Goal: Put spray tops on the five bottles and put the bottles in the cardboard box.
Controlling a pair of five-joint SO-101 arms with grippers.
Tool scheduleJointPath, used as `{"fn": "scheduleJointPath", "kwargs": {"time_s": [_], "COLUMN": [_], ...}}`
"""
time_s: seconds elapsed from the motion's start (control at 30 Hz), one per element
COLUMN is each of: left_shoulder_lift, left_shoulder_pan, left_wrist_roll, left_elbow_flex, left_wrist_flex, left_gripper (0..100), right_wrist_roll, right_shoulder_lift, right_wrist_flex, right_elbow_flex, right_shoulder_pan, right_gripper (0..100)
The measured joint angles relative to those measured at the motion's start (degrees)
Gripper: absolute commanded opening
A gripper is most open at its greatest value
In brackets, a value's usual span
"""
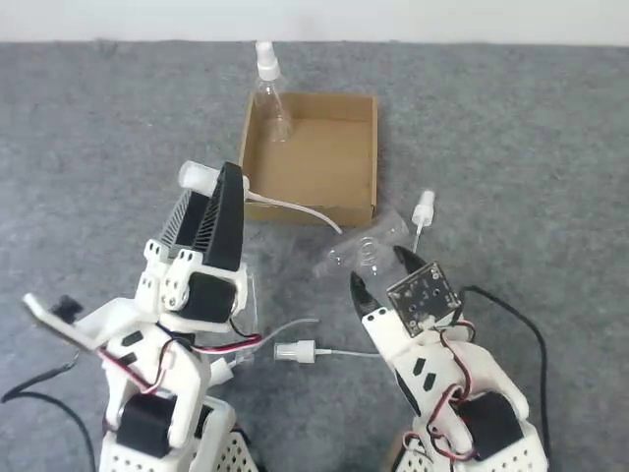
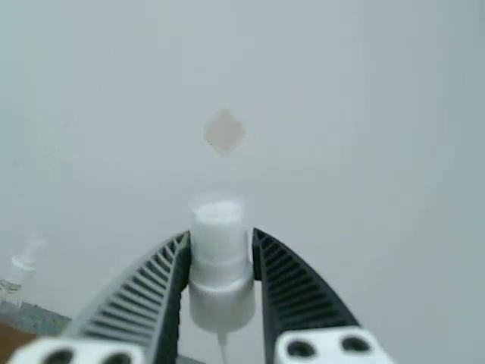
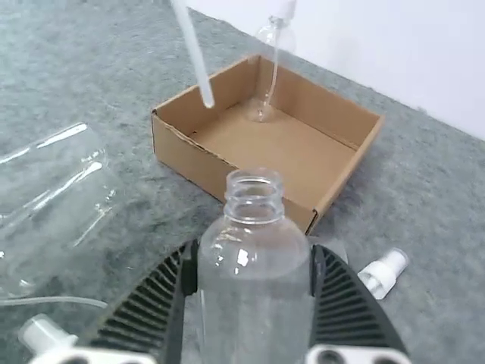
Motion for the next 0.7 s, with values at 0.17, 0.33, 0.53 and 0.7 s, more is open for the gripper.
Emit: {"fn": "scheduleJointPath", "kwargs": {"time_s": [0.17,0.33,0.53,0.7], "left_shoulder_lift": [0.0,0.0,0.0,0.0], "left_shoulder_pan": [3.4,4.7,4.7,4.8], "left_wrist_roll": [0.0,0.0,0.0,0.0], "left_elbow_flex": [0.4,0.4,2.2,6.4], "left_wrist_flex": [0.0,0.0,0.0,-4.5], "left_gripper": [1,1,1,1], "right_wrist_roll": [2.5,2.9,3.0,3.0], "right_shoulder_lift": [0.0,0.0,0.0,0.0], "right_wrist_flex": [0.0,0.0,0.0,0.1], "right_elbow_flex": [0.0,0.0,0.0,0.0], "right_shoulder_pan": [-0.4,-0.4,-0.9,-2.5], "right_gripper": [10.7,10.7,10.7,10.7]}}
